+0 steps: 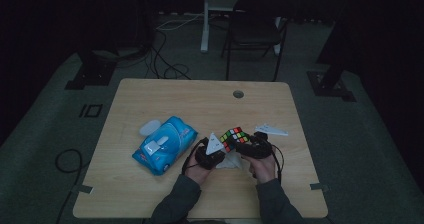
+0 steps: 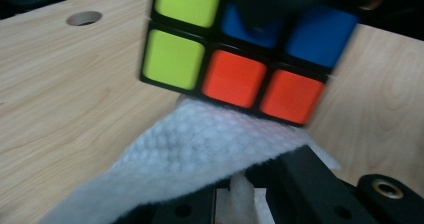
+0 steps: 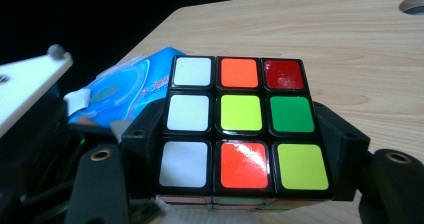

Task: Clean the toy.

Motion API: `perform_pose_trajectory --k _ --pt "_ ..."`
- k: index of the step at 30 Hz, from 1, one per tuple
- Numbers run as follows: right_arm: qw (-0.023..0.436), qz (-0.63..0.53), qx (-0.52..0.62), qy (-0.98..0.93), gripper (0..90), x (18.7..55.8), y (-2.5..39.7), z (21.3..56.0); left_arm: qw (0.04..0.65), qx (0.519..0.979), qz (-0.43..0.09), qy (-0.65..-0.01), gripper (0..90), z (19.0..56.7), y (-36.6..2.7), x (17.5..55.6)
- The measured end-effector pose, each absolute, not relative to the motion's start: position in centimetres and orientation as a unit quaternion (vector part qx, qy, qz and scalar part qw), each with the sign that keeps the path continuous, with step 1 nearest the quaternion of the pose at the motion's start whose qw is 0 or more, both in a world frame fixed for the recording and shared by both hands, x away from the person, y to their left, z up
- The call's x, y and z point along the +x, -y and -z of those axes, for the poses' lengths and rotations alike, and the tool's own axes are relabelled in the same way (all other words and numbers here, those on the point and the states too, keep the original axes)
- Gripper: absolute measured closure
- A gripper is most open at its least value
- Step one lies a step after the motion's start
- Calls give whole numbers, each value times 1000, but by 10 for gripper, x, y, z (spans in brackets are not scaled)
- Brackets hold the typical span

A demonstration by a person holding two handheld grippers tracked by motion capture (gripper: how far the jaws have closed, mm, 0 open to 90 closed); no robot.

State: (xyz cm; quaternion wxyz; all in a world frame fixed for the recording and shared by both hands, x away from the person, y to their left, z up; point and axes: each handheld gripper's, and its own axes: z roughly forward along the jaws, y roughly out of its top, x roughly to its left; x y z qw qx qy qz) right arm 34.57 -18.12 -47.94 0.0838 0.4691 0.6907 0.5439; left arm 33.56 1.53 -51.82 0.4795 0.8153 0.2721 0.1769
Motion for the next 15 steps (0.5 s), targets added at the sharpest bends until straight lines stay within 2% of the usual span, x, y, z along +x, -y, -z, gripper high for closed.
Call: perform_pose_trajectory --k 6,15 --pt "86 -542 476 -687 338 347 184 480 480 818 -175 -263 859 519 -13 331" --pt "82 -543 461 -696 338 344 179 478 484 800 -194 -296 858 512 -29 343"
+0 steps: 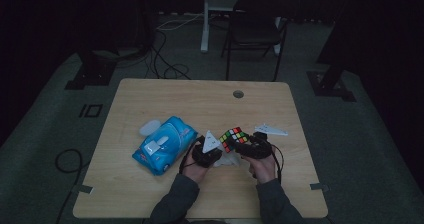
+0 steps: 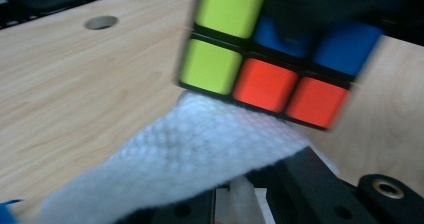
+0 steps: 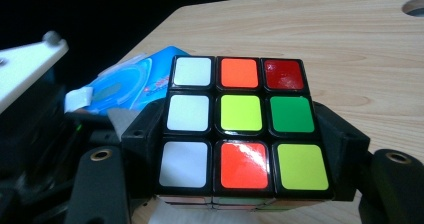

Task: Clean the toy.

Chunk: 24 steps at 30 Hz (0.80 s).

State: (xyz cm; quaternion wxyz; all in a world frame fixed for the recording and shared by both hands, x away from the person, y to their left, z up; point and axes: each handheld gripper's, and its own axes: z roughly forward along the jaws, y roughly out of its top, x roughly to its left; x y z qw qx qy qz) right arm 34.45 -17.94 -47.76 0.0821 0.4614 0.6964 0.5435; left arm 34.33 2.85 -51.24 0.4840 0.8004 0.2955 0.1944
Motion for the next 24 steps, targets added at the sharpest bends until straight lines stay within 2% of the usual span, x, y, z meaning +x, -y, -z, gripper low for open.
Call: perform_pose_trajectory --k 24 --pt "57 -560 455 -690 338 342 175 475 484 805 -185 -290 860 515 -22 353"
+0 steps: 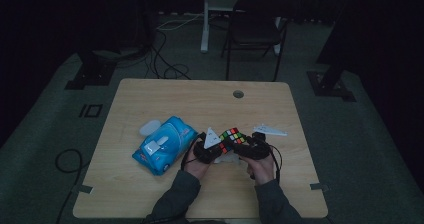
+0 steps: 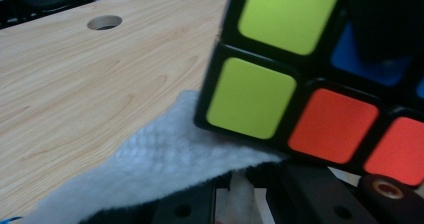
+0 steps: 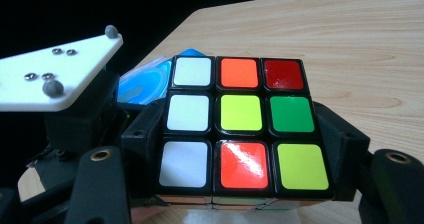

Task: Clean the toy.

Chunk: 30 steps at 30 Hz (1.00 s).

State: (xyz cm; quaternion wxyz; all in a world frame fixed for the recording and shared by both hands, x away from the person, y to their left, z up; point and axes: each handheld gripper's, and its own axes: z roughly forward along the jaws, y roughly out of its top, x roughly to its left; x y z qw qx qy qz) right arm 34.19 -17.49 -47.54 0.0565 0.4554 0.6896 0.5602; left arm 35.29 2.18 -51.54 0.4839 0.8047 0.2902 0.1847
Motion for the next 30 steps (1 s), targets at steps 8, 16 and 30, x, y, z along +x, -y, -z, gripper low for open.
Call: perform_pose_trajectory --k 8,16,30 --pt "53 -566 462 -680 338 343 178 476 486 813 -172 -269 861 519 -12 344" --pt "53 -569 470 -673 338 345 182 477 488 820 -163 -249 860 521 -4 335" --pt "53 -564 458 -685 338 346 185 479 502 802 -166 -276 860 513 -31 342"
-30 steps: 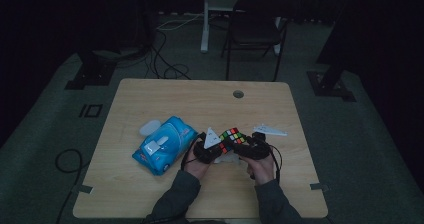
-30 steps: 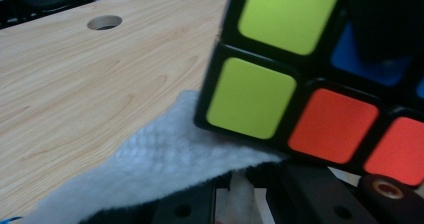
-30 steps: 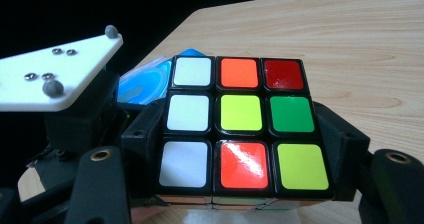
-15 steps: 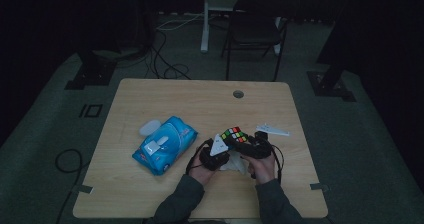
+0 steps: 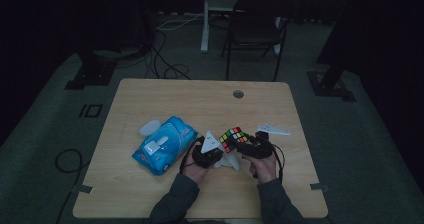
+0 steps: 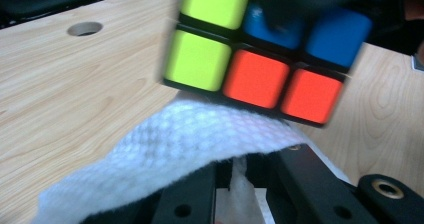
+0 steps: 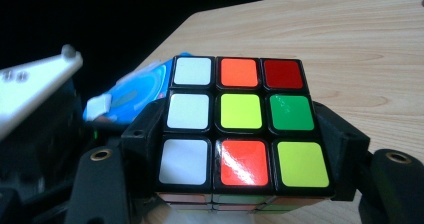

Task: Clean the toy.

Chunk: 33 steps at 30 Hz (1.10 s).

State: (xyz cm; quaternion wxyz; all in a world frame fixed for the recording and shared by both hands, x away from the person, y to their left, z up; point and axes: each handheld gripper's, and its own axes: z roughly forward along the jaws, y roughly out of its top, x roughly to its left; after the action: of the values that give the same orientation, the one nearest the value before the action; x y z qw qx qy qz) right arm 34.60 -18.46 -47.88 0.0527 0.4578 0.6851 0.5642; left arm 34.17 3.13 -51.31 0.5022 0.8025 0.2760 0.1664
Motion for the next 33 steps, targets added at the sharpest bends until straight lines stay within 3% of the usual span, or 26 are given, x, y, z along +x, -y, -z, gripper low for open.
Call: perform_pose_trajectory --k 22,33 --pt "62 -570 329 -751 338 338 178 477 503 802 -152 -286 857 505 -60 355" --pt "110 -517 298 -795 338 333 162 483 489 794 -178 -314 857 500 -74 358"
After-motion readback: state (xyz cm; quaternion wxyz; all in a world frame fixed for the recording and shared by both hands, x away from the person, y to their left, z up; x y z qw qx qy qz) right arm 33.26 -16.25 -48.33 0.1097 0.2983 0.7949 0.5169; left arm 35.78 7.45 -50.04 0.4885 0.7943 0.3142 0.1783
